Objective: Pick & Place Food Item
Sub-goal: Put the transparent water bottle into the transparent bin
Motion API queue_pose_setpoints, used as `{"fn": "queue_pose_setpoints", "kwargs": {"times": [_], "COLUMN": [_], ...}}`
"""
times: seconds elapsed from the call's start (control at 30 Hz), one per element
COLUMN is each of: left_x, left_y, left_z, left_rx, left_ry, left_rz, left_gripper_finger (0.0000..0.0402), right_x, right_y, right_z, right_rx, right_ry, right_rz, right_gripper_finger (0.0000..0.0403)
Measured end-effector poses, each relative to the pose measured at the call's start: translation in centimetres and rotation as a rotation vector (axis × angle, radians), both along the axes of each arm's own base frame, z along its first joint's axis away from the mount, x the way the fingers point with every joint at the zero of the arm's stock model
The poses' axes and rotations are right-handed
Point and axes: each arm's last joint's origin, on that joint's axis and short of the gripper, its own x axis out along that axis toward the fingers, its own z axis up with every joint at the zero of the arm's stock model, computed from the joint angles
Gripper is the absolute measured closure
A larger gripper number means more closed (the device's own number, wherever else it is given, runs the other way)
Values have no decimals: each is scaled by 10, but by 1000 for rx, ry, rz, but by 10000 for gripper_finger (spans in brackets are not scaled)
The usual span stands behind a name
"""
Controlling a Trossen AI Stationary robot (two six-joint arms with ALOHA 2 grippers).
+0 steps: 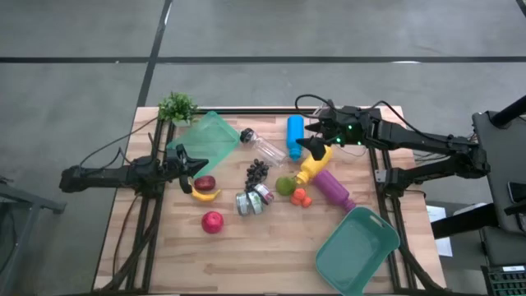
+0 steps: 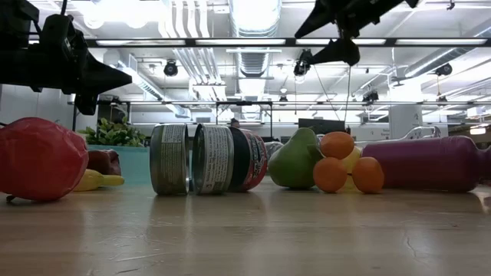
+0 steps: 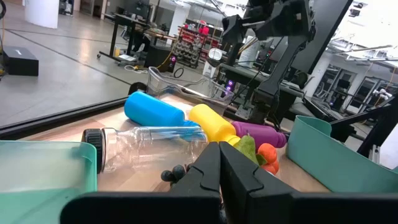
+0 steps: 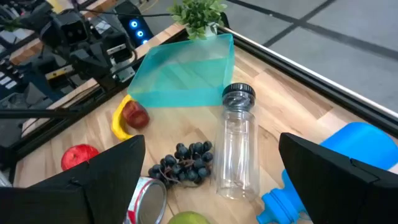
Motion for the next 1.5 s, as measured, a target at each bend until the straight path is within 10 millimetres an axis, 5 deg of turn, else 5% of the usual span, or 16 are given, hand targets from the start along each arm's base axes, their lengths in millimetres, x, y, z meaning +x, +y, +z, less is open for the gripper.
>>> {"fn": "queue_pose_setpoints", "kwargs": {"times": [0.3, 0.87, 1.5], "left_x": [0, 0, 0], "left_y": [0, 0, 0], "left_z": [0, 0, 0], "left_rx": [0, 0, 0], "left_ry": [0, 0, 0], "left_rz": [0, 0, 0], "left_gripper_finger": [400, 400, 400], "right_x": [9, 30, 115], "right_y": [-9, -16, -56], "right_z": [9, 25, 25], "right_rx": [77, -8, -76], "right_ry": [188, 133, 304], "right_rz": [-109, -41, 196], "right_gripper_finger": [35, 35, 35]}}
